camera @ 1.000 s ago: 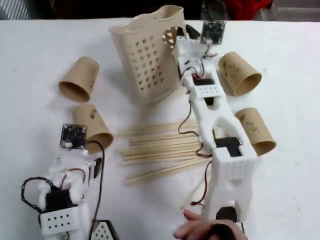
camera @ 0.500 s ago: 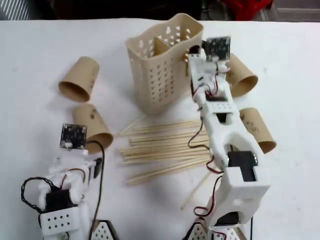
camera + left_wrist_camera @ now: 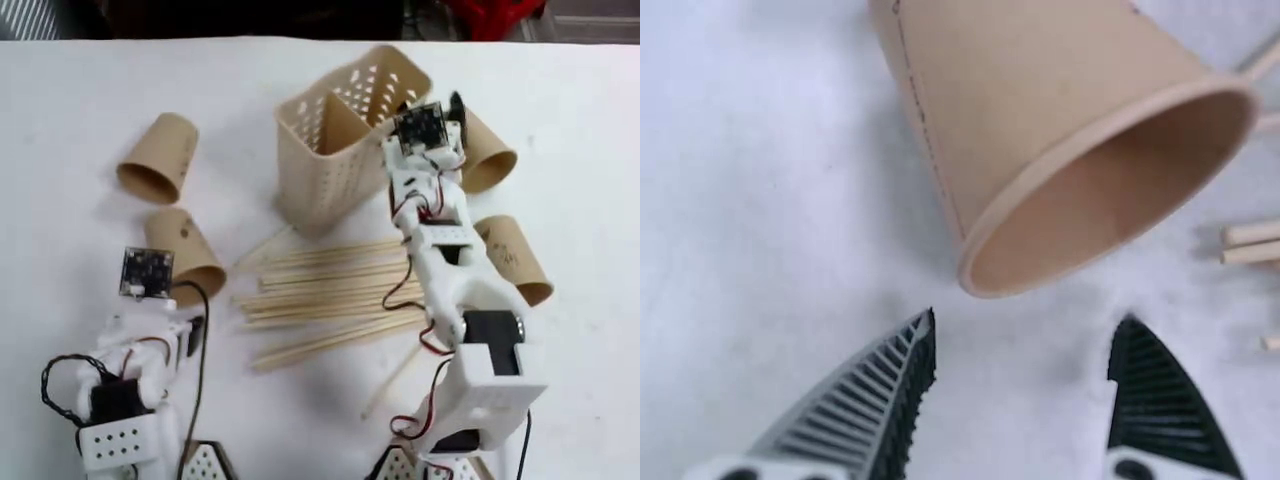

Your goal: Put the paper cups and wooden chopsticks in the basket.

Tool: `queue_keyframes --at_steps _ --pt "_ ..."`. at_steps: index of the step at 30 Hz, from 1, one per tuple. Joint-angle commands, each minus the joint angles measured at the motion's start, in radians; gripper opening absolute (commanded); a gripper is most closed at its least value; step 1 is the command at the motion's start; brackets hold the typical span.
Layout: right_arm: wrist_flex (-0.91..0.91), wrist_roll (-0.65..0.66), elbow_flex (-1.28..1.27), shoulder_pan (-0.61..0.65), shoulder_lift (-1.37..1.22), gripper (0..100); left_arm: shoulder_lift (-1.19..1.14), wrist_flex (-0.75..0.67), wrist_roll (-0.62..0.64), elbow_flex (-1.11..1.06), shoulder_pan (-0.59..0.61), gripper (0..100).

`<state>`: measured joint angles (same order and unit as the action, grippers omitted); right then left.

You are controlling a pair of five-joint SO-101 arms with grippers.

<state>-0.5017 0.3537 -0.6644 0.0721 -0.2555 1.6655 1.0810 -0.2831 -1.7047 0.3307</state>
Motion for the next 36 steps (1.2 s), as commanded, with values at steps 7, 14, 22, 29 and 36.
queue_keyframes --at_steps 7,14,22,29,36 --pt "0.266 0.020 -0.164 -0.081 0.381 23.3 0.008 0.002 -0.008 0.005 0.002 28" --pt "0.677 0.164 -0.091 0.002 0.607 22.9 0.008 0.002 -0.008 0.005 0.002 28" --pt "0.981 0.152 0.118 0.025 0.555 23.0 0.008 0.002 -0.008 0.005 0.002 28" --pt "1.059 0.149 0.126 0.013 0.593 23.0 0.008 0.002 -0.008 0.005 0.002 28" --pt "1.405 0.146 0.275 0.010 0.723 23.0 0.008 0.002 -0.008 0.005 0.002 28"
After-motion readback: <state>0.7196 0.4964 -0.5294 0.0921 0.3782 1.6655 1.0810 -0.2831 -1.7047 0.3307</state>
